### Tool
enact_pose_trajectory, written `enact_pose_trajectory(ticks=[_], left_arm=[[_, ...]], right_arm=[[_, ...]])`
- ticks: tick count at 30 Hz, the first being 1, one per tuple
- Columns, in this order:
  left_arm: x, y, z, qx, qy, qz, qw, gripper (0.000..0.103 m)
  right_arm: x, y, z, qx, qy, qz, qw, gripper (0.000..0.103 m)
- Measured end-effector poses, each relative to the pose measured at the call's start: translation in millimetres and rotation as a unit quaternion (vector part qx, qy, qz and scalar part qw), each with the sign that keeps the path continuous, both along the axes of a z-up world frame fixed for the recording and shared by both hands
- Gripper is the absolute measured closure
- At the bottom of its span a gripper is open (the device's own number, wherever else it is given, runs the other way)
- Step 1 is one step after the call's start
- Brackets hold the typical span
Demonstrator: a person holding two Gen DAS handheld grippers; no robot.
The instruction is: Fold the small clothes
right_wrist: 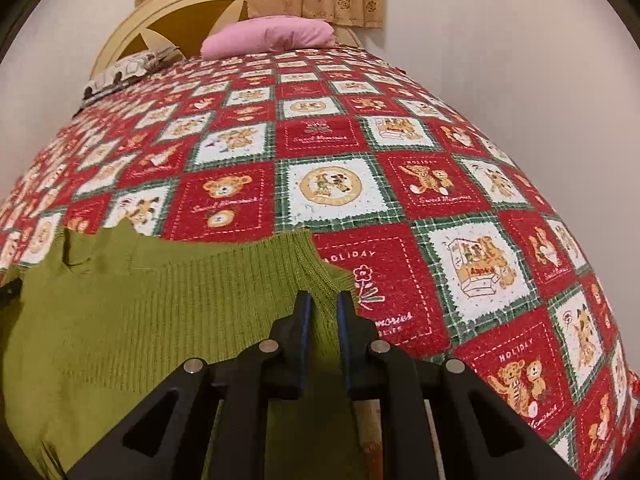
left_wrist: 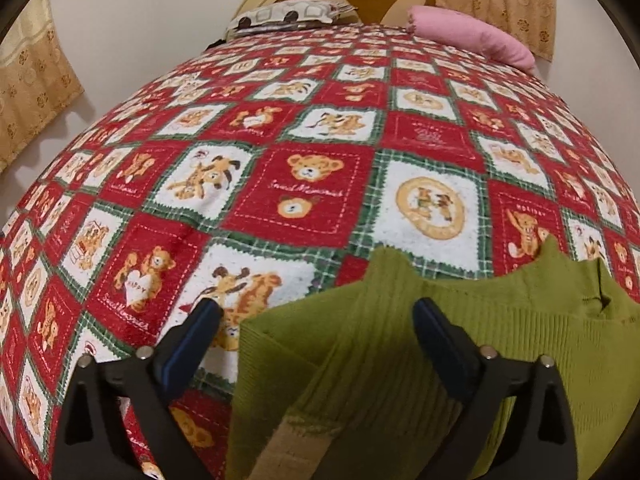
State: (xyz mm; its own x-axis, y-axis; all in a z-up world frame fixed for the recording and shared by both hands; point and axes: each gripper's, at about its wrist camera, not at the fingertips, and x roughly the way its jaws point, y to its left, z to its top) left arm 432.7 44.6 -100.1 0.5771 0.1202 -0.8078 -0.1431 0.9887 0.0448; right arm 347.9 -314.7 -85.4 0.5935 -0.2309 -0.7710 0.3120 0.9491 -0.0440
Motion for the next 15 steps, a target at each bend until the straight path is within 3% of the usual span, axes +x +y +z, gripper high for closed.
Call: enact_pose_trajectory(ticks=[3, 7, 11, 15], left_arm=[[-1.5, 6.6, -0.4, -0.031, -0.001, -0.008, 0.9995, 0.004], [-10.3, 22.7, 7.5, -0.109, -0.004, -0.051, 0.9927, 0.010], [-50.2, 50.3, 35.7, -0.105, -0.041, -0.044, 0.9927, 0.011], [-101.2, 67.3, 46.0, -0.092, -0.043, -0.060, 0.9931, 0.011]], right_arm=[[-24.9, 9.4, 17.6, -0.010, -0.026, 0.000, 1.000, 0.089], [-69.1, 44.3, 39.5, 0.007, -0.058, 0.066, 0.996, 0.088], [-100.2, 73.6, 29.1, 0.019, -0.042, 0.120, 0.992, 0.088], [-102.6, 83.7, -4.6, 0.019, -0.013, 0.133, 0.991, 0.087]])
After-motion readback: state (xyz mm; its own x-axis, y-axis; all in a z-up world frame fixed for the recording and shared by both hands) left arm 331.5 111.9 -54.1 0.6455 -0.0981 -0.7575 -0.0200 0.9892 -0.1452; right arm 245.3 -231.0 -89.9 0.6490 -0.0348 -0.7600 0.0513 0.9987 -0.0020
